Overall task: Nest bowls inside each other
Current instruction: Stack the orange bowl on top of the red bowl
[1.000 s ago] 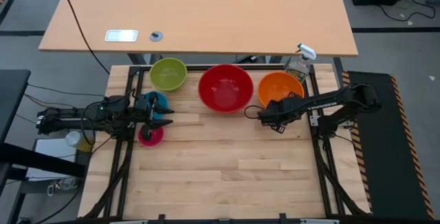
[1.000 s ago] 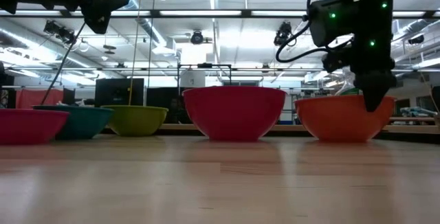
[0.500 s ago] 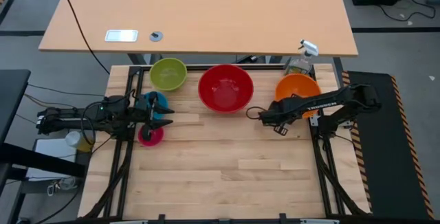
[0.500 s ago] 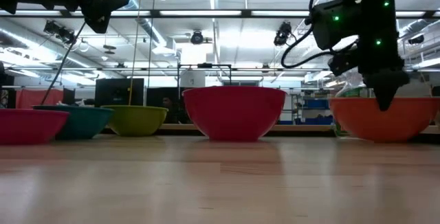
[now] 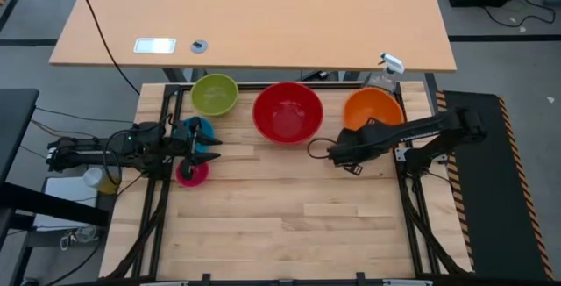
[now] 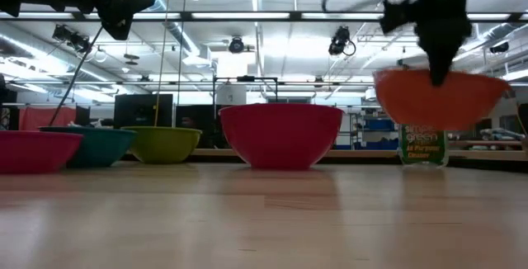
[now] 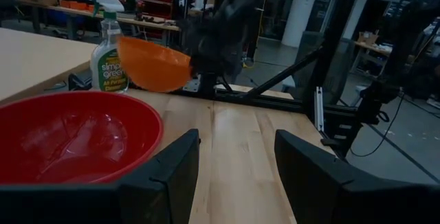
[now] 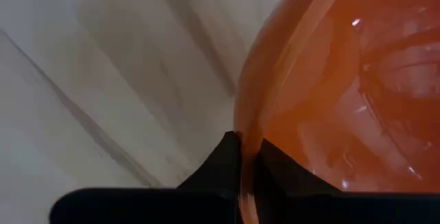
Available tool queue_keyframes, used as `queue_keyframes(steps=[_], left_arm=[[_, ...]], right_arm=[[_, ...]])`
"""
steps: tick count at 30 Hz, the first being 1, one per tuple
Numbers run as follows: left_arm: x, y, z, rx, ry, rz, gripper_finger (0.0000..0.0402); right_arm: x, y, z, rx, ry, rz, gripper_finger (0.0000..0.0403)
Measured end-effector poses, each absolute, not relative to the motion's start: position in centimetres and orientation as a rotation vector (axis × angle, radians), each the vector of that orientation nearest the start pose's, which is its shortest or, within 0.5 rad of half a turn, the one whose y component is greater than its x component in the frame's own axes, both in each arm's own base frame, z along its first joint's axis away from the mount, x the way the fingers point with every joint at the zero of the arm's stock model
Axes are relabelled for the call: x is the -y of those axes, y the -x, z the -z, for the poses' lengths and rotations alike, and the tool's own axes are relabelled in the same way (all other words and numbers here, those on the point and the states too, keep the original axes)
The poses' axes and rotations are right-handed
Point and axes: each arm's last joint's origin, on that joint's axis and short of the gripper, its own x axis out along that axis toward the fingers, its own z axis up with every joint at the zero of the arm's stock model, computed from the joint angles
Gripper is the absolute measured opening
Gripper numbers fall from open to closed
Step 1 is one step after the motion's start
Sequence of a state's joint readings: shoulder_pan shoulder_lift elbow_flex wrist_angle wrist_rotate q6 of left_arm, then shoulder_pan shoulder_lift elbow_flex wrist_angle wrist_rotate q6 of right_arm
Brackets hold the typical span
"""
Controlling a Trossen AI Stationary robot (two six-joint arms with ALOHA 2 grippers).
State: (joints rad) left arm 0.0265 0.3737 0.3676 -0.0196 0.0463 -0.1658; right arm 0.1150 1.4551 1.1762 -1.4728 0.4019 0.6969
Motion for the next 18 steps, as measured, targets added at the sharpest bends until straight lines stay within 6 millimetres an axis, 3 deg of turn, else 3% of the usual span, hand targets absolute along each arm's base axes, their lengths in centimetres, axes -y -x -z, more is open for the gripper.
queue_keyframes(steps=[5,8,14,18], left_arm=[[-0.2,-11.6,-25.6,-0.027,0.169,0.017,0.0192],[-0.2,-11.7,-25.7,-0.020,0.169,0.018,0.0192],[-0.5,-12.3,-25.5,-0.028,0.170,-0.014,0.0192],[-0.9,-12.3,-25.3,-0.046,0.172,-0.041,0.0192]], right_arm=[[-2.1,-24.6,-30.6,-1.292,-0.076,0.759,0.0031],[-2.3,-27.2,-32.0,-1.237,-0.027,0.717,0.0031],[-2.1,-35.3,-32.6,-1.197,0.186,0.613,0.0032],[-0.2,-38.9,-32.6,-1.201,0.255,0.580,0.0033]])
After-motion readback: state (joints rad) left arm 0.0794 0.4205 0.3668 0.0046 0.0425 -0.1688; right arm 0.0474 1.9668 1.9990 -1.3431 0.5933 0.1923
